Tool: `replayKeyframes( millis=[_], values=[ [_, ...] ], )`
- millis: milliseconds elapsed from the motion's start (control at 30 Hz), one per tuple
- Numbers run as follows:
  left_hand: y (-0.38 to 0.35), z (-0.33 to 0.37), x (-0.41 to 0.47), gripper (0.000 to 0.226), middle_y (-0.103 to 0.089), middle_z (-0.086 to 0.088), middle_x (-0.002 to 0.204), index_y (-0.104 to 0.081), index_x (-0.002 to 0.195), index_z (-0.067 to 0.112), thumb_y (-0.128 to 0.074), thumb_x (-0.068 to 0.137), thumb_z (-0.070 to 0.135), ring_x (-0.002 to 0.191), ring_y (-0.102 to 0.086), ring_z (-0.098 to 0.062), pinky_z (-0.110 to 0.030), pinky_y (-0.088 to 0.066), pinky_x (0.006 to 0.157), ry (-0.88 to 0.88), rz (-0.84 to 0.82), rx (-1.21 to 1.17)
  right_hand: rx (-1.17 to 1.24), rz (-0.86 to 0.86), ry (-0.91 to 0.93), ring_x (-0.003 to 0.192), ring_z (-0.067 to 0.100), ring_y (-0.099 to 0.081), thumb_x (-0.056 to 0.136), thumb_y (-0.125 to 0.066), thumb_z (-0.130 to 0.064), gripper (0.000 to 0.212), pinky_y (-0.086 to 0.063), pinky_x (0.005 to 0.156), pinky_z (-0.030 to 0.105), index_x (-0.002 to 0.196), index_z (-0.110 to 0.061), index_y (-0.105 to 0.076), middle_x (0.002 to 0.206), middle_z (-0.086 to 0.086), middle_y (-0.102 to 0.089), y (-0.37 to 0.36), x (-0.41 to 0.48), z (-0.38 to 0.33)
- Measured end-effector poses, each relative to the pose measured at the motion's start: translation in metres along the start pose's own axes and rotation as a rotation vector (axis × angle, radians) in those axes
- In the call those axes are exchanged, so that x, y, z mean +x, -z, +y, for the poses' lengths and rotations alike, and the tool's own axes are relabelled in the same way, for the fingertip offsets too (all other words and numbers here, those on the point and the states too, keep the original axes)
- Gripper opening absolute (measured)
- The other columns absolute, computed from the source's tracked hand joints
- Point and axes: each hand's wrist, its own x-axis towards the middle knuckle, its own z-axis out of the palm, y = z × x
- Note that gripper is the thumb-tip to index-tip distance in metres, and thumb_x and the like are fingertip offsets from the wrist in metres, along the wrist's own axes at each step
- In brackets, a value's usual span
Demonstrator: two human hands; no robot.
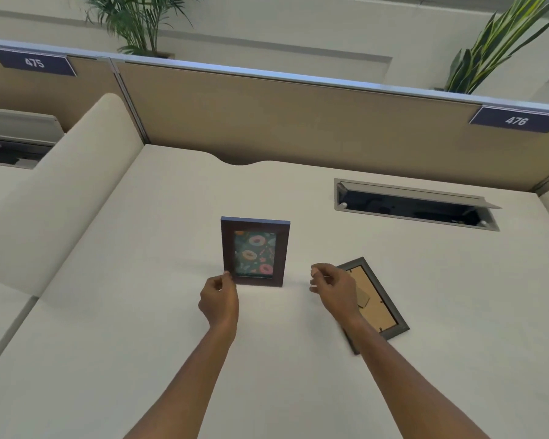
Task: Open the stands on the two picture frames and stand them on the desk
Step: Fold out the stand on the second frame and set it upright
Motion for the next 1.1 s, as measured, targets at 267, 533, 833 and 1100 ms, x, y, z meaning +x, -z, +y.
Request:
replayKeyframes(
  millis=[267, 533, 833, 1100],
  values=[
    [-0.043, -0.014, -0.063, 0.013, -0.071, -0.009, 0.083, -0.07, 0.092, 0.013, -0.06, 0.094, 0.021, 0.078, -0.071, -0.025, -0.03, -0.056, 0.067, 0.081, -0.246, 0.003, -0.139, 0.186, -0.065, 0.081, 0.025, -0.071, 0.096, -0.062, -0.025, 0.02, -0.053, 0.073, 0.032, 0.091, -0.013, -0.077, 0.081, 0.003, -0.076, 0.081, 0.009, 0.023],
    [-0.102, -0.022, -0.109, 0.038, -0.07, -0.006, 0.11, -0.065, 0.126, 0.016, -0.047, 0.093, 0.014, 0.1, -0.067, -0.023, -0.036, -0.058, 0.088, 0.072, -0.537, 0.246, -0.306, 0.2, -0.198, 0.094, 0.017, -0.059, 0.097, -0.059, -0.02, 0.027, -0.037, 0.087, 0.021, 0.115, -0.008, -0.074, 0.119, 0.011, -0.072, 0.12, 0.007, 0.062],
    [-0.128, -0.013, -0.12, 0.032, -0.06, -0.002, 0.092, -0.064, 0.11, 0.014, -0.042, 0.09, 0.002, 0.09, -0.06, -0.024, -0.031, -0.048, 0.071, -0.001, -0.544, 0.367, -0.265, 0.217, -0.267, 0.111, 0.027, -0.067, 0.094, -0.057, -0.009, 0.029, -0.038, 0.089, 0.018, 0.119, -0.005, -0.073, 0.118, 0.012, -0.073, 0.11, -0.01, 0.072],
    [-0.132, -0.003, -0.102, 0.028, -0.064, -0.01, 0.117, -0.065, 0.117, 0.014, -0.051, 0.093, 0.011, 0.108, -0.06, -0.026, -0.034, -0.049, 0.092, -0.198, -0.463, 0.459, -0.262, 0.269, -0.193, 0.098, 0.028, -0.067, 0.093, -0.058, -0.005, 0.026, -0.04, 0.082, 0.022, 0.116, -0.004, -0.07, 0.109, 0.013, -0.068, 0.091, -0.028, 0.073]
  ],
)
